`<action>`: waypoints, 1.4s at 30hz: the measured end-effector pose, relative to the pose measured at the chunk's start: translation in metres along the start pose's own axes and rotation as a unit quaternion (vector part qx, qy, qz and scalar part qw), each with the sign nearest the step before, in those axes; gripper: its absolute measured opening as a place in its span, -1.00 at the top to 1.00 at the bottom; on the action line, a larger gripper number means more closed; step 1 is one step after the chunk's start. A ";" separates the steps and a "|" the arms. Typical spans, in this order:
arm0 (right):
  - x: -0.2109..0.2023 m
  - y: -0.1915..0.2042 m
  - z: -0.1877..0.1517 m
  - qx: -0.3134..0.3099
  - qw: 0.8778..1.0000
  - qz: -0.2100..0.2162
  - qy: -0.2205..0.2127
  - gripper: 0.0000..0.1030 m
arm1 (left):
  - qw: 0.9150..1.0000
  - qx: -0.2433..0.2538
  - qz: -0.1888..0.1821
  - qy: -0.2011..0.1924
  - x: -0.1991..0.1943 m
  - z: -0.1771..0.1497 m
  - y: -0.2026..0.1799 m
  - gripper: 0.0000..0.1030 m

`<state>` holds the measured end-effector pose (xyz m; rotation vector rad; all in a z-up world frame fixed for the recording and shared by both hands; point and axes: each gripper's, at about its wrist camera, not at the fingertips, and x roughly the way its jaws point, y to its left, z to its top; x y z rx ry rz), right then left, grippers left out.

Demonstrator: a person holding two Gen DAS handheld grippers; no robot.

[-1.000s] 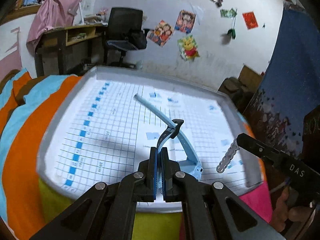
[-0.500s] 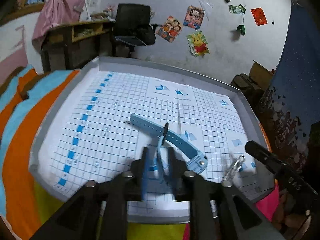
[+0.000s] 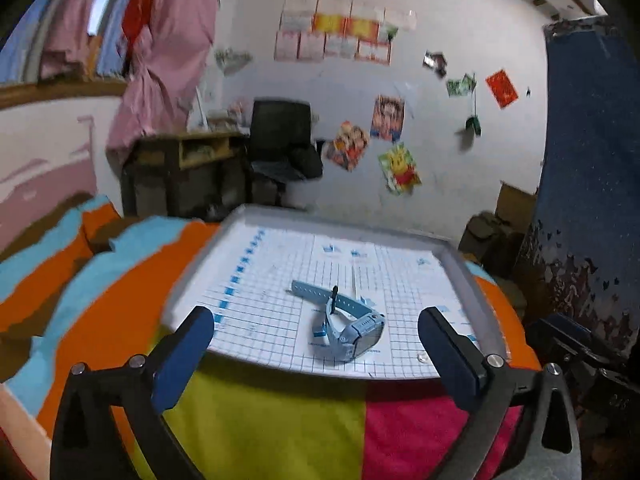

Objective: Organize jewelry
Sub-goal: 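Carry the blue watch with the left gripper into the grey tray and release, then move the left gripper back toward the white watch clasp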

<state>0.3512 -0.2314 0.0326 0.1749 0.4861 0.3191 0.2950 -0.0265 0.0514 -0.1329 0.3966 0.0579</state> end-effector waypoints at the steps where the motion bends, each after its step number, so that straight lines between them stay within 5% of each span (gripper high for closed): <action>1: -0.010 0.001 -0.002 0.001 1.000 -0.003 -0.008 -0.89 | 1.000 -0.001 0.003 -0.007 -0.011 -0.002 0.000 -1.00; 16: -0.169 0.036 -0.044 -0.042 0.994 -0.043 -0.088 -0.98 | 0.999 0.006 -0.004 -0.032 -0.128 -0.052 0.016 -1.00; 24: -0.237 0.042 -0.096 -0.047 0.994 -0.039 -0.095 -0.98 | 1.000 0.003 -0.017 -0.025 -0.174 -0.092 0.029 -1.00; 42: -0.265 0.036 -0.184 -0.031 0.997 -0.067 -0.018 -0.98 | 0.999 0.008 -0.022 0.034 -0.192 -0.163 0.042 -1.00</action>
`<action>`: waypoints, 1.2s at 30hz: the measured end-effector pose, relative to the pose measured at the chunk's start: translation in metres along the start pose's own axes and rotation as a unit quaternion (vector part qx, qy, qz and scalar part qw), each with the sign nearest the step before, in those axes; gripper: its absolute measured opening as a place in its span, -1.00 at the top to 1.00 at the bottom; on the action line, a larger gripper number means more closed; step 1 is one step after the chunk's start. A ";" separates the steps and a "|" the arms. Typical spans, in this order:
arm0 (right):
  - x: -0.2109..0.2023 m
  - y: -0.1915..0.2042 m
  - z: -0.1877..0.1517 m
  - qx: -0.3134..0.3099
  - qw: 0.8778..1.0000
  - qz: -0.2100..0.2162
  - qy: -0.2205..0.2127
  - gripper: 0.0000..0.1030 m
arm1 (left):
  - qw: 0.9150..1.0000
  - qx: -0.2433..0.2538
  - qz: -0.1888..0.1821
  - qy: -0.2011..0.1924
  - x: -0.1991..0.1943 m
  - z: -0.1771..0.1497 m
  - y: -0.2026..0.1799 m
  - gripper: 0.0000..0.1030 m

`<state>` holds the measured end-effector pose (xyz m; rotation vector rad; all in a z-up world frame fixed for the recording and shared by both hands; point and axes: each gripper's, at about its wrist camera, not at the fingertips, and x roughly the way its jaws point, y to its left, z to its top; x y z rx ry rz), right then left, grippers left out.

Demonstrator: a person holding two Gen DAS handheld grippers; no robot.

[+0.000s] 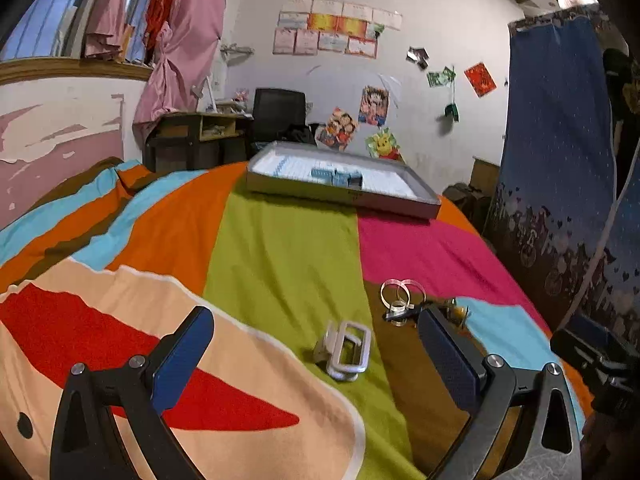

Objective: Organize jewelry
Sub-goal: 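Move the left gripper back toward the white watch clasp, then grasp the white clasp with the left gripper while the right gripper grasps the red bracelet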

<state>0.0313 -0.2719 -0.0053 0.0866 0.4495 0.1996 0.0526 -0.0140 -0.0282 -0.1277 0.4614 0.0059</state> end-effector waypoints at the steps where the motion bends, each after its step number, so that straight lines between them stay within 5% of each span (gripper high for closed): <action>1: 0.002 -0.001 -0.002 0.000 1.000 -0.001 0.004 -0.98 | 1.000 0.002 0.000 0.006 0.003 -0.003 -0.001 -1.00; 15: 0.033 -0.008 -0.001 -0.010 0.999 -0.033 0.029 -0.98 | 0.999 0.027 0.002 0.044 0.038 -0.011 -0.008 -1.00; 24: 0.077 -0.014 0.000 -0.019 0.997 0.007 0.077 -0.94 | 0.993 0.062 -0.038 0.090 0.078 -0.018 -0.021 -0.99; 25: 0.083 -0.016 -0.001 -0.016 0.996 0.012 0.086 -0.89 | 0.992 0.064 -0.041 0.096 0.082 -0.019 -0.022 -0.98; 27: 0.095 -0.019 -0.004 -0.009 0.995 0.023 0.101 -0.47 | 0.990 0.063 -0.049 0.115 0.092 -0.021 -0.021 -0.86; 36: 0.148 -0.019 -0.021 0.013 0.982 0.073 0.176 0.11 | 0.978 0.054 -0.090 0.178 0.122 -0.026 -0.015 -0.23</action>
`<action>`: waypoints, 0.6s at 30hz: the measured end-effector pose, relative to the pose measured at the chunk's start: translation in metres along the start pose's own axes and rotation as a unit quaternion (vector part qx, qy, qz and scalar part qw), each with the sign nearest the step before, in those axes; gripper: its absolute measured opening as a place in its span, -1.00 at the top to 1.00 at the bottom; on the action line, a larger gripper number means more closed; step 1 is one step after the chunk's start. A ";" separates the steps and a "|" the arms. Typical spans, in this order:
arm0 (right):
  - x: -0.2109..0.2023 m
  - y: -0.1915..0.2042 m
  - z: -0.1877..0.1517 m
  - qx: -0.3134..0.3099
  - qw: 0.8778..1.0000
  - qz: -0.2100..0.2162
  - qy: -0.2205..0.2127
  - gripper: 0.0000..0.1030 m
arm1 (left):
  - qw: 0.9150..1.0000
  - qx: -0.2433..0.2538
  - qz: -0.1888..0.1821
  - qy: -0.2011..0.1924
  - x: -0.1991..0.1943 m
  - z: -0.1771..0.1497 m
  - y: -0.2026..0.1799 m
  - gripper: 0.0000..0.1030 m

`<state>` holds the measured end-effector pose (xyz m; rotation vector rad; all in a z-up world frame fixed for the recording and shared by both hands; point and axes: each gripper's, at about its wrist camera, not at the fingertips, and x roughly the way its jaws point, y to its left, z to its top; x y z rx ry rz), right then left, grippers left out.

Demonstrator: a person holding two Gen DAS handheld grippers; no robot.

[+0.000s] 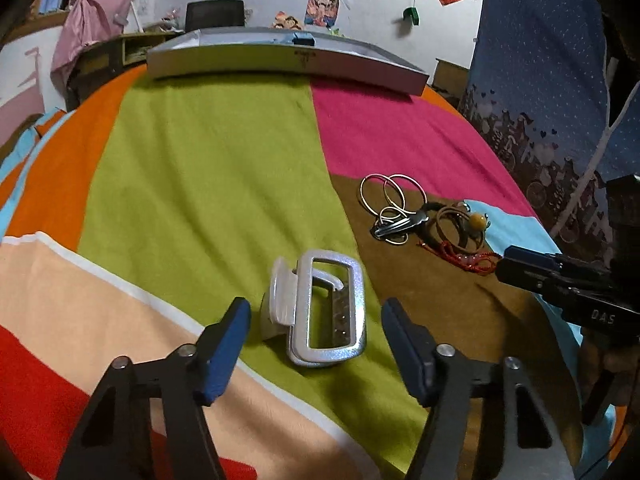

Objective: Organize jewelry
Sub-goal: 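Grasp the white clasp with the left gripper while the right gripper grasps the red bracelet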

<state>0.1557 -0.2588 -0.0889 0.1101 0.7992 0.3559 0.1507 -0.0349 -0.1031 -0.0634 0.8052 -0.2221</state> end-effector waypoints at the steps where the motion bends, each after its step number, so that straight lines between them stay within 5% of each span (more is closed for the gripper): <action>1: 0.004 0.002 0.000 -0.002 1.000 0.003 0.005 0.13 | 1.000 0.001 -0.004 0.003 0.001 0.000 0.000 -0.17; 6: 0.020 0.016 0.003 -0.021 1.000 0.010 0.018 0.30 | 1.000 0.019 -0.004 0.017 0.008 0.002 -0.007 0.06; 14: 0.031 0.030 0.002 -0.033 0.999 -0.006 0.031 0.87 | 1.000 0.020 -0.004 0.020 0.006 0.004 -0.007 0.08; 18: 0.025 0.037 -0.005 -0.027 0.999 0.007 0.026 0.91 | 1.000 0.013 -0.007 0.019 -0.002 -0.001 -0.006 0.08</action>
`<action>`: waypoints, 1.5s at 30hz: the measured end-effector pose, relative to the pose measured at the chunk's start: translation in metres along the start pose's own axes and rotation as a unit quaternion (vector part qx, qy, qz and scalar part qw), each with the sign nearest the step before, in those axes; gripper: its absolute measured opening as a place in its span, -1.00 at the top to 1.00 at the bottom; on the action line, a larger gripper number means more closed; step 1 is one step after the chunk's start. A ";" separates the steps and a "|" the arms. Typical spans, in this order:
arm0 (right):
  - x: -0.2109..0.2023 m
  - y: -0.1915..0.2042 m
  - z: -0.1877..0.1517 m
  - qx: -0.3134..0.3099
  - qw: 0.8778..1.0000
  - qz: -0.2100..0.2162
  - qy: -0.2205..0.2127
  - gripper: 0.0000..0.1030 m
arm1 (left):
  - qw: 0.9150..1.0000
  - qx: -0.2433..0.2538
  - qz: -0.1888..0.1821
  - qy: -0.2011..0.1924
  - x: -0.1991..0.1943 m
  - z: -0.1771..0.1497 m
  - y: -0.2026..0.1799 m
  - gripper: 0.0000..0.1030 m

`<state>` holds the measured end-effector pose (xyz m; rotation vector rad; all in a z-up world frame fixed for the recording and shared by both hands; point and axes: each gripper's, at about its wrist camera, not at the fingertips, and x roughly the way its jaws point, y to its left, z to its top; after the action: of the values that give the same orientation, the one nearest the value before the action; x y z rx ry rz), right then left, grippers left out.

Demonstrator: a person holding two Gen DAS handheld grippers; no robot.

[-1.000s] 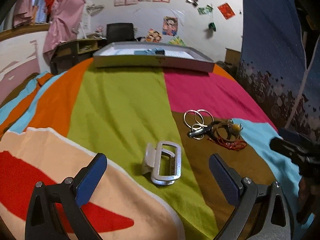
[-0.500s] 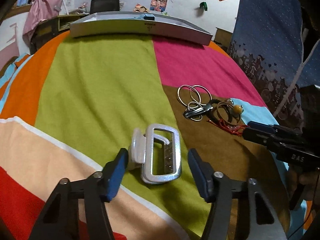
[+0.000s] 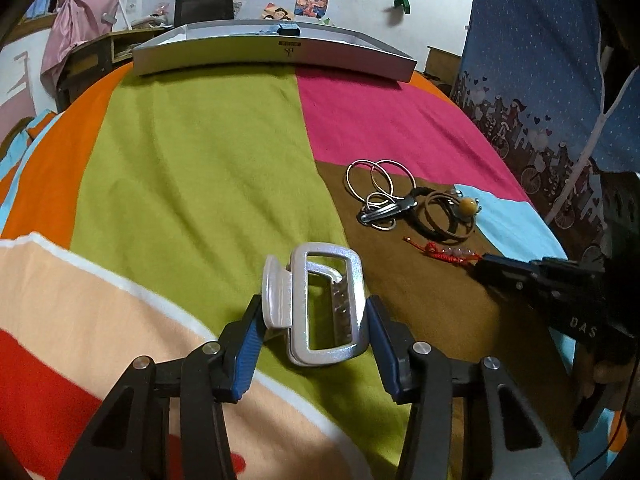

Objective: Organize jewelry
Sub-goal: 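Grasp the white clasp with the left gripper while the right gripper grasps the red bracelet, then carry the clasp and red bracelet into the tray with both grippers and release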

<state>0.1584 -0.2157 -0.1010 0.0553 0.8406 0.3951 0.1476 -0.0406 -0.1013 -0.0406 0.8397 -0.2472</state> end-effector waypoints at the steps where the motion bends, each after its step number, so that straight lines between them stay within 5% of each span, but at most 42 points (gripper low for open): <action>1: -0.003 0.002 -0.003 0.002 1.000 0.004 -0.003 0.91 | 1.000 -0.002 -0.002 -0.001 -0.002 -0.002 0.000 0.08; 13: -0.043 0.007 -0.018 0.037 0.997 0.027 -0.058 0.91 | 0.998 -0.046 -0.031 -0.022 -0.033 -0.016 -0.005 0.08; 21: -0.060 0.005 0.000 0.031 0.995 0.028 -0.095 0.92 | 0.995 -0.068 -0.035 -0.065 -0.038 0.028 -0.004 0.08; 27: -0.074 -0.006 0.049 0.021 0.990 0.027 -0.140 0.91 | 0.990 -0.108 -0.022 -0.087 -0.032 0.096 0.014 0.08; 37: -0.052 -0.033 0.198 -0.003 0.982 0.025 -0.190 0.91 | 0.978 -0.141 0.036 -0.149 0.012 0.219 0.058 0.08; 45: 0.010 -0.046 0.258 0.022 0.985 -0.008 -0.168 0.91 | 0.980 -0.133 0.070 -0.130 0.061 0.253 0.084 0.08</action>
<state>0.3683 -0.2275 0.0551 0.1522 0.5157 0.3403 0.3909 0.0107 0.0122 -0.2578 0.6069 0.0061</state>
